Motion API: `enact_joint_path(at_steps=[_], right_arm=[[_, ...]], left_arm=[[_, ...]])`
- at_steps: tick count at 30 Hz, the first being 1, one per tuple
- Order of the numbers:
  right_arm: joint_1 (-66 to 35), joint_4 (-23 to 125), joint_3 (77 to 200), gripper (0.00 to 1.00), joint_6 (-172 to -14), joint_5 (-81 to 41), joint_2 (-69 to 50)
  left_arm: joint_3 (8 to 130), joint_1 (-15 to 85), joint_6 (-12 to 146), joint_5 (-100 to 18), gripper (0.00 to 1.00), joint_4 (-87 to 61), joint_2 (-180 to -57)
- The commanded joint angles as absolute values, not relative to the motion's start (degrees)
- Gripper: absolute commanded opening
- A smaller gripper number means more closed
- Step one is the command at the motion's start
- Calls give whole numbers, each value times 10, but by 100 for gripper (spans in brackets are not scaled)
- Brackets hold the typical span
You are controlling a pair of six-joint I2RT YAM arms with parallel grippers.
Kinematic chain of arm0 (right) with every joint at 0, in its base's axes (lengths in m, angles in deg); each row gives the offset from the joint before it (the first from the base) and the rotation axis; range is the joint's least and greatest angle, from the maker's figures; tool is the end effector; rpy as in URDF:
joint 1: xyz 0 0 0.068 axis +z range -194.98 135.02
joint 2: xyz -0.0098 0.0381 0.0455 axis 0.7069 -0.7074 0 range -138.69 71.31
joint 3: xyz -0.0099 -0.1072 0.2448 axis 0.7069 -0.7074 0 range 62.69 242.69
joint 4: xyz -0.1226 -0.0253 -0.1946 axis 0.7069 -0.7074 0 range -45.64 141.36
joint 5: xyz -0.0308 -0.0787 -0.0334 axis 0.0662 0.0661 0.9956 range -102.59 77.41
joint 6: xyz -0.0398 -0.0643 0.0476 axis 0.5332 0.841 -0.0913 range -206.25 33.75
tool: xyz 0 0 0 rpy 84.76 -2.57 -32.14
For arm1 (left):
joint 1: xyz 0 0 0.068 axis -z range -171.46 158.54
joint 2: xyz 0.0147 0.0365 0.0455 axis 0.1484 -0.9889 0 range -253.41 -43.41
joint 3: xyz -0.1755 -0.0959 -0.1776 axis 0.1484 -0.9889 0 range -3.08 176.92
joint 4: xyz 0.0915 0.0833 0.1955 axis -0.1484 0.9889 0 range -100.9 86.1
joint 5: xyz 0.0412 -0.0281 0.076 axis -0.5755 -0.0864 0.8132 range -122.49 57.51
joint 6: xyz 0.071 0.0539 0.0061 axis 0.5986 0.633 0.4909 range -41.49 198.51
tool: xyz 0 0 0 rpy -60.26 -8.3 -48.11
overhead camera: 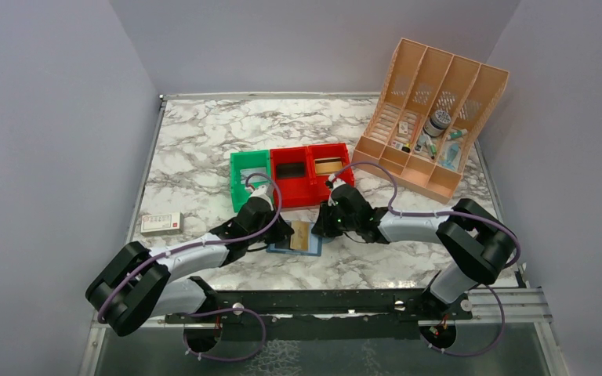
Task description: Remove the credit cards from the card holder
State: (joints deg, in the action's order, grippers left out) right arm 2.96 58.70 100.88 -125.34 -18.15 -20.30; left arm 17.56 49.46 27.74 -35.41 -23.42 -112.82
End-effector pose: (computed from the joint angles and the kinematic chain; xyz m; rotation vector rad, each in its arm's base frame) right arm 0.2009 0.2341 0.1264 -0.2450 2.5242 0.7930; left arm 0.1772 -0.1590 0.1443 -0.1728 2.3626 -0.9033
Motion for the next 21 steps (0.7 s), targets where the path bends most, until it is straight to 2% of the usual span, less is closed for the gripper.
enact_joint_path(at_steps=[1,8,13,16,21], right_arm=[[32,552,1004,16,-1235,-189,-201],[32,533,1016,16,-1224,-194,-157],[31,578,1020,19,-1216,-256,-125],[32,604,1032,20,-1220,-309,-154],[32,640,1030,21,-1249,-319,-223]], left_arm=[[178,492,291,-341,0,-220,-1124],[177,491,291,-341,0,-221,-1115],[182,491,295,-350,0,-223,-1120],[182,491,295,-351,0,-225,-1121],[183,491,297,-353,0,-223,-1118]])
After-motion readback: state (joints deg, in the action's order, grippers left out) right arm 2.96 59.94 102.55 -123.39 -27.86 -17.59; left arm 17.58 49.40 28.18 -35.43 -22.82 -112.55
